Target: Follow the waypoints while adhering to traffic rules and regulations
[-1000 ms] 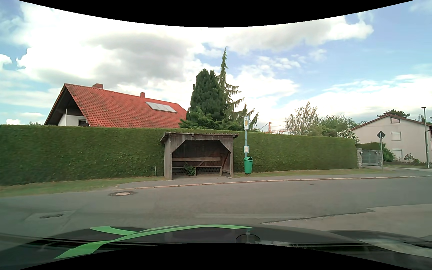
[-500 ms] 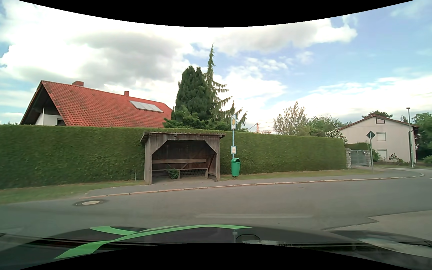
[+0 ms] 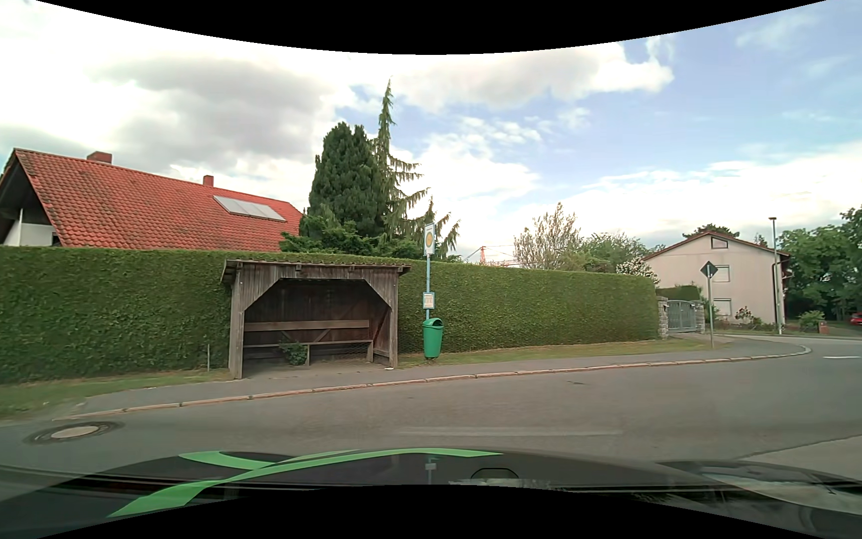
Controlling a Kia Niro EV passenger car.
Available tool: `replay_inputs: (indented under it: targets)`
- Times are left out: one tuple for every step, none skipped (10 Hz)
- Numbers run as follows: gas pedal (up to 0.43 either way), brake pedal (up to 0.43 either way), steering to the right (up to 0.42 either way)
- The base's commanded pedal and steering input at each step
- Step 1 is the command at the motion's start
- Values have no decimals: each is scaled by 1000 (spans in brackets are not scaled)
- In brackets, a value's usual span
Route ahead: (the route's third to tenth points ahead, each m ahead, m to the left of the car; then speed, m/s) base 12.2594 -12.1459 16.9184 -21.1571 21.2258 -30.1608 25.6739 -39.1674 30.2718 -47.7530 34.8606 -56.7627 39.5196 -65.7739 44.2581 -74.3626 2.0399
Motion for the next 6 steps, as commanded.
replay_inputs:
  targets:
    - [130,0,380]
    - [130,0,392]
    - [130,0,400]
    - [130,0,406]
    - [138,0,409]
    - [138,0,410]
